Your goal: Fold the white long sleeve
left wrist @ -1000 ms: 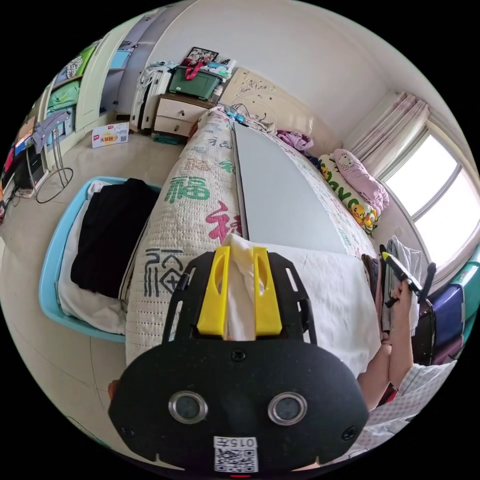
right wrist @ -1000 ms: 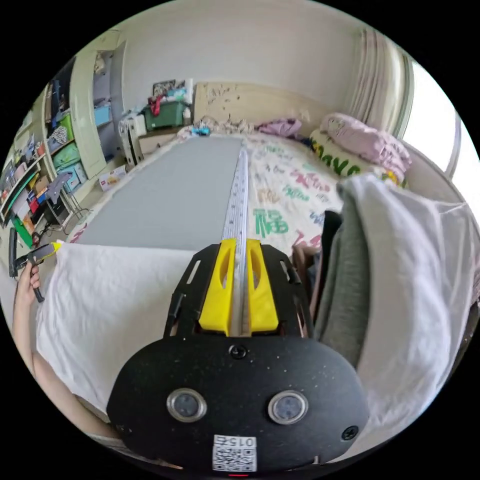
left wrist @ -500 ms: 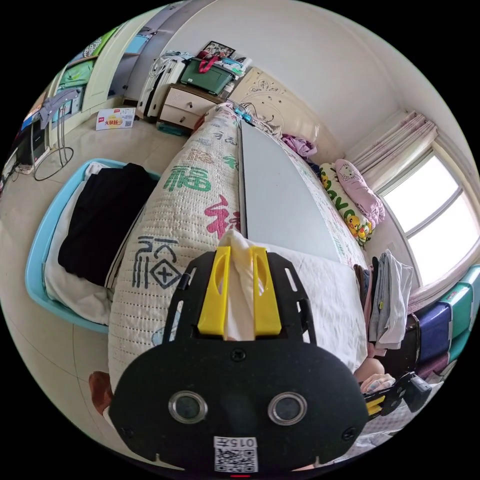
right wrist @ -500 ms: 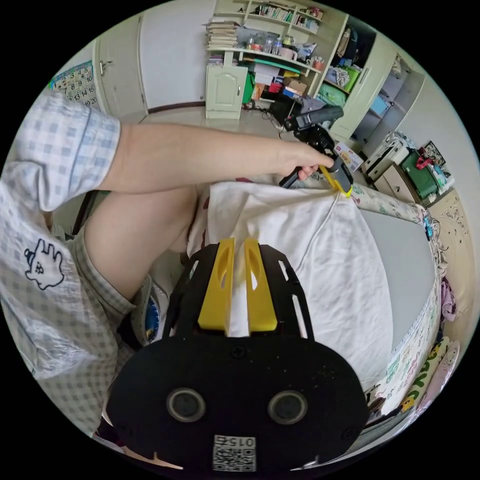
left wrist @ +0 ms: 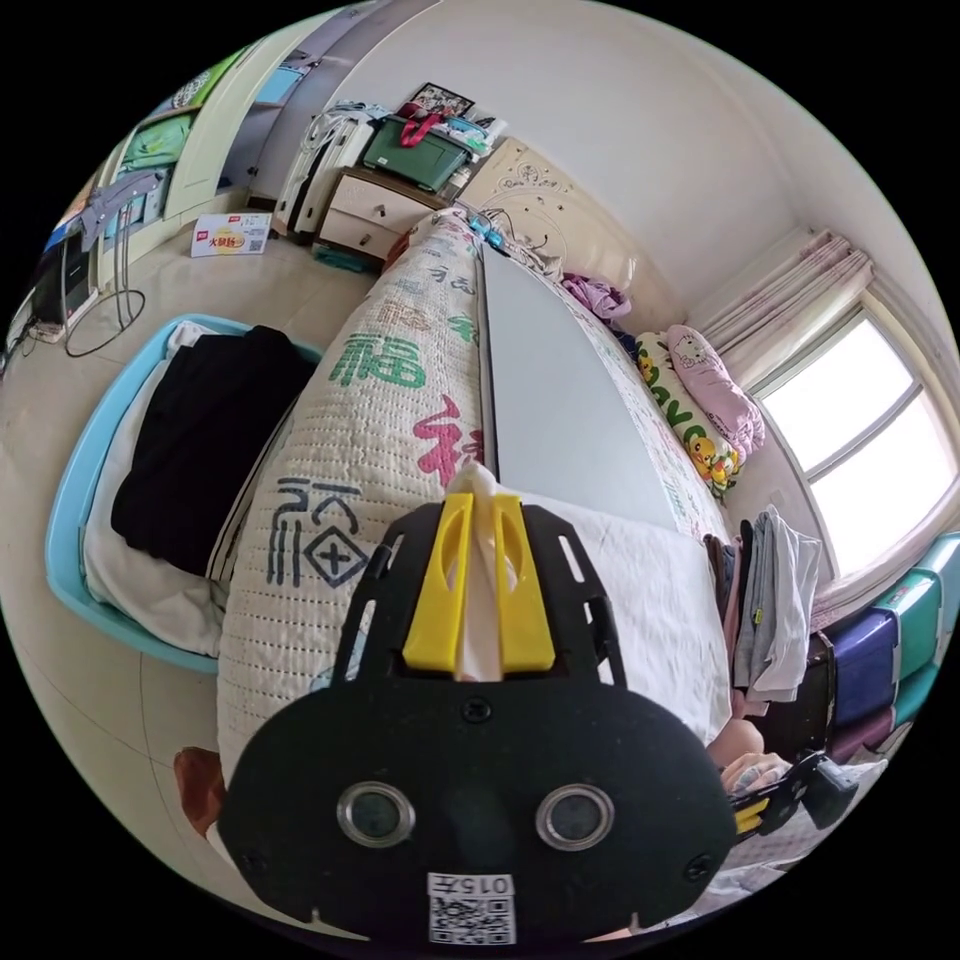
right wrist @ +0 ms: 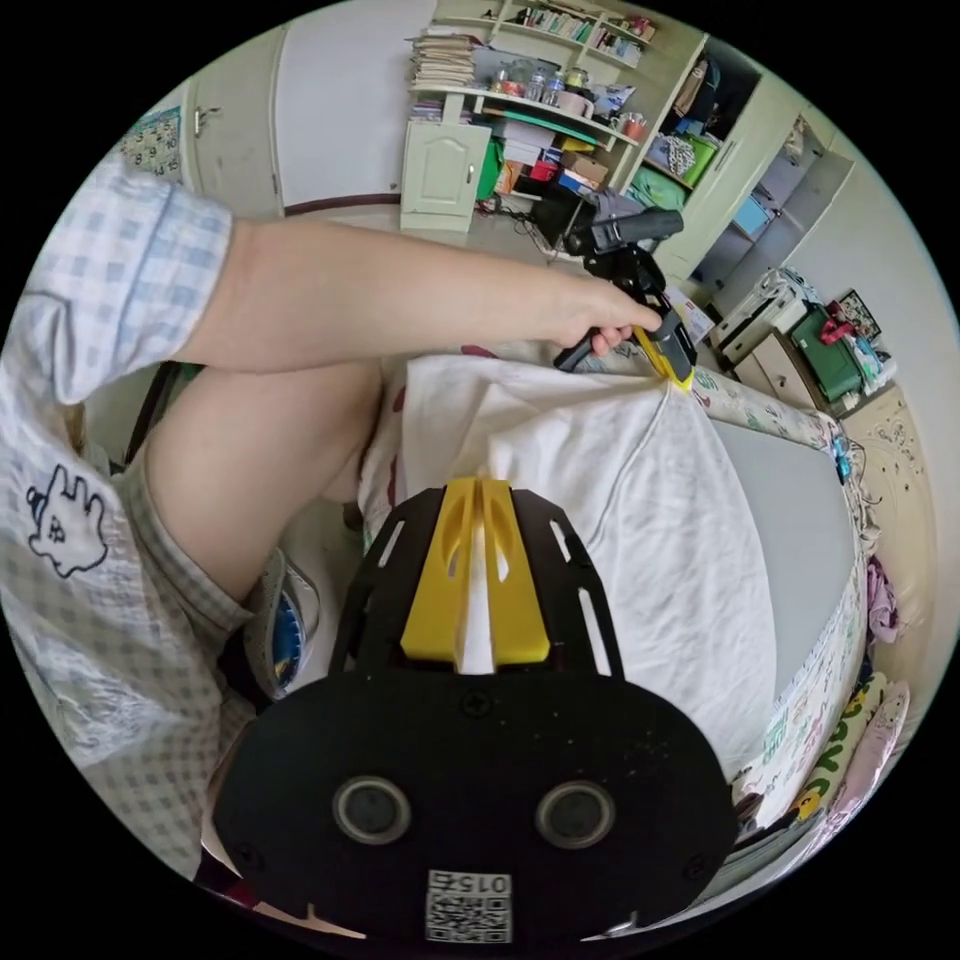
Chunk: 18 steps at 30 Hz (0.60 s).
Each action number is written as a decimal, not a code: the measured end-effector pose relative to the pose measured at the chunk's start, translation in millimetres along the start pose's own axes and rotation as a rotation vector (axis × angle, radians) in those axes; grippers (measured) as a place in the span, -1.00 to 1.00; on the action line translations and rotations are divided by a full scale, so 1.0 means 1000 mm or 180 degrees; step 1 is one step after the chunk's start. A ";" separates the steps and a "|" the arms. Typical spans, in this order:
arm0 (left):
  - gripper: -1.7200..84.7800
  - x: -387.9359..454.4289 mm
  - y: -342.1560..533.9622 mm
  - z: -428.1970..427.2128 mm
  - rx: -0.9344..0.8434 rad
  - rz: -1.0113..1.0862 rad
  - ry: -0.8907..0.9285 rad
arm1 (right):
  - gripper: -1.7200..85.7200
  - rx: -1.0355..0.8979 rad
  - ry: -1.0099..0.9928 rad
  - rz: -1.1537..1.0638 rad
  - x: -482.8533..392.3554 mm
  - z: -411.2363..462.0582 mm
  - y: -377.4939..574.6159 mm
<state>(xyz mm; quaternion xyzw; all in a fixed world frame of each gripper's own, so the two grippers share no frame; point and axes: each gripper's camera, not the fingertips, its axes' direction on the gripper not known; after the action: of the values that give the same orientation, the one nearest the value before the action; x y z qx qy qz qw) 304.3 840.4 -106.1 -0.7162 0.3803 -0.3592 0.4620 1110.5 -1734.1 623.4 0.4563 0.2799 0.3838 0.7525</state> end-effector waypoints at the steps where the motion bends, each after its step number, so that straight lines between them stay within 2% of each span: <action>1: -0.91 0.000 0.000 0.000 0.0016 0.0003 -0.0008 | -0.98 0.0064 -0.0015 -0.0053 -0.005 -0.007 0.014; 7: -0.93 0.006 -0.002 0.004 0.0045 0.0053 -0.0164 | -0.98 0.0060 -0.0020 -0.0224 -0.024 0.007 0.073; 18: -0.91 0.009 0.000 0.017 -0.0068 0.0101 -0.0275 | -0.88 0.0217 -0.0047 0.0102 -0.006 0.026 0.127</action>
<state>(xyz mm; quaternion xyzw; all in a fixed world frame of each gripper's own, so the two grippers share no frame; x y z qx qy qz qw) 322.9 839.3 -110.1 -0.7298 0.3751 -0.3164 0.4760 1086.2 -1714.0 749.4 0.4889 0.2798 0.3827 0.7323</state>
